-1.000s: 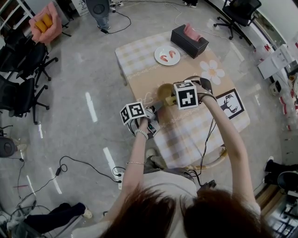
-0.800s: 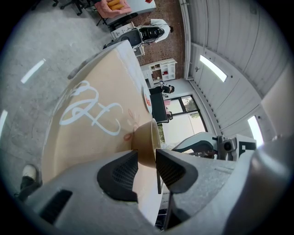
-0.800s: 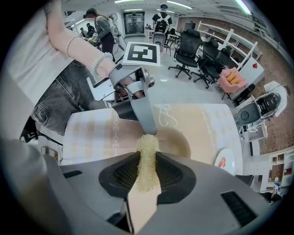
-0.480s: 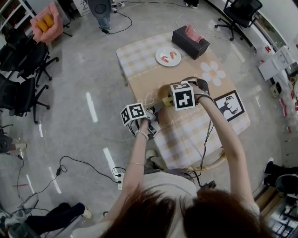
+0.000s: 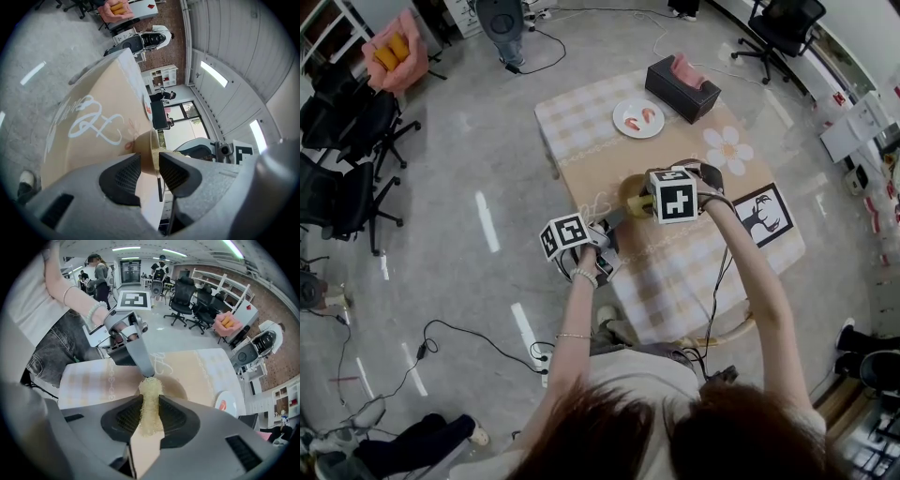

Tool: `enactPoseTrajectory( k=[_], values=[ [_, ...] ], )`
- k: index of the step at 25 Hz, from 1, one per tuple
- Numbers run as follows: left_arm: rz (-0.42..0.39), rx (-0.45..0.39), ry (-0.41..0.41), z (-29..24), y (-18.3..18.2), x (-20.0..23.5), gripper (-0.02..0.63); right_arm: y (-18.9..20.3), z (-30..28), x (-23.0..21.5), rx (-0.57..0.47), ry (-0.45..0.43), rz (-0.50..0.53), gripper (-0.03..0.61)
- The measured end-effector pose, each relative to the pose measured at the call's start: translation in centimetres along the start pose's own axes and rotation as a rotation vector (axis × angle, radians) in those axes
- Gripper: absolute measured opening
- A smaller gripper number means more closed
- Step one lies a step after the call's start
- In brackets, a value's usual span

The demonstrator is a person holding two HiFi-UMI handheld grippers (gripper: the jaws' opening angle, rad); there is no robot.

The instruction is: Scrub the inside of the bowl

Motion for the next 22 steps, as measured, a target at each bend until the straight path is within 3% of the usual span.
enactPoseTrajectory(
  k=[3,10,13,22],
  values=[
    [-0.035,-0.026,0.004,0.8,-0.3,-0.4,0.127,0.1,0.8,0.0,-0.098,0.042,-0.073,0.098],
    [-0.243,-0.162,-0.013,3.0,-1.1,-2.1,0.068,0.7,1.8,1.2,-0.422,0.183,-0.333,0.097],
    [-0.305,-0.172,-0.017,3.7,-0.9,-2.8,0.050,0.6,2.3,1.9,-0.572,0.241,-0.452,0.097],
    [-0.551,-0.156,-0.045,5.1,0.5,-4.8,0.025,1.0,3.5,4.1,-0.914,0.360,-0.657,0.095]
  ],
)
Point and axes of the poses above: the fingertips, and each gripper's own axes: z backward along the fingers, x to its left, y out of its underside, the point moved 5 cm from there along z, backward along the fingers, and after that the axes turned 3 degrees about -y, right-handed, at the moved point
